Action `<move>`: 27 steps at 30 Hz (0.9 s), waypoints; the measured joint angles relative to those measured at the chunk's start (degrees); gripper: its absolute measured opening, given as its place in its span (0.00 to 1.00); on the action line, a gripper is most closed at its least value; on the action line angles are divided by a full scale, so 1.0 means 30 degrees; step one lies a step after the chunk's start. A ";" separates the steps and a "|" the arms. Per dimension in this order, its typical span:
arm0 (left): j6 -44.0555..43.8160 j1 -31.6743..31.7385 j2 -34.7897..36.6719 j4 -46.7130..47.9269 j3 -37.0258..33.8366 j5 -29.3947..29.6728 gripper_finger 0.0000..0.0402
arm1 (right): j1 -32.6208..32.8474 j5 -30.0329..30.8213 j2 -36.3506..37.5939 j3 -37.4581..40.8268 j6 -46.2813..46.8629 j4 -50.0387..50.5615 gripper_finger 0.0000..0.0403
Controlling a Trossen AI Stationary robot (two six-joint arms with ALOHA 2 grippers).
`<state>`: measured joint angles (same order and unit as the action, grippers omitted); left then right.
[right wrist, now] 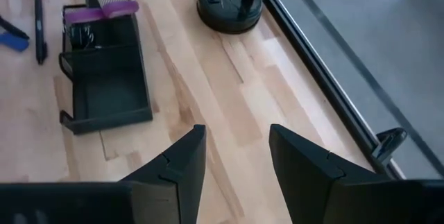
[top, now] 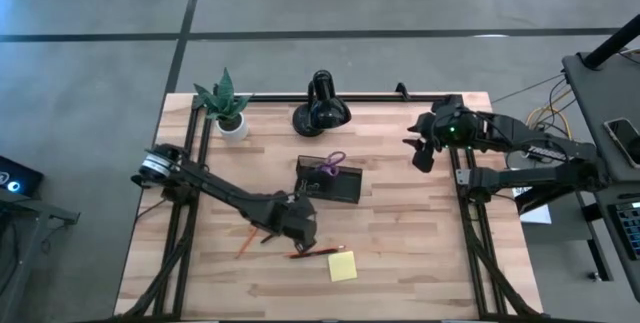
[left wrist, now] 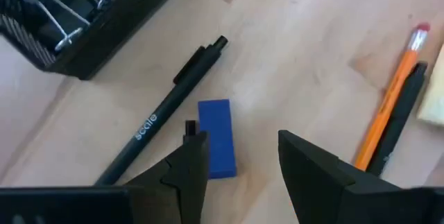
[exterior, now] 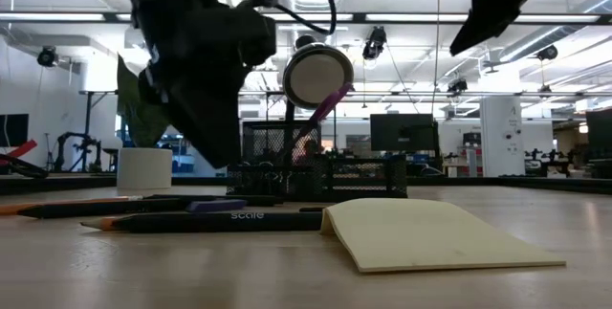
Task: Pick and place office supplies into organizer
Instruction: Put the blue eraser into the black desk organizer
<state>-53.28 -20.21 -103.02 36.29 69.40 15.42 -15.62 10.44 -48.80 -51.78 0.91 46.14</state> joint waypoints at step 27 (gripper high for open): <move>0.1410 0.0495 -0.0840 -0.2122 -0.1142 -0.1429 0.38 | 0.0000 0.0008 -0.0049 0.1163 -0.0353 -0.1600 0.38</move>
<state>-49.05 -18.72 -105.54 29.92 65.98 11.13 -15.62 10.46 -48.94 -48.29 -0.15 41.34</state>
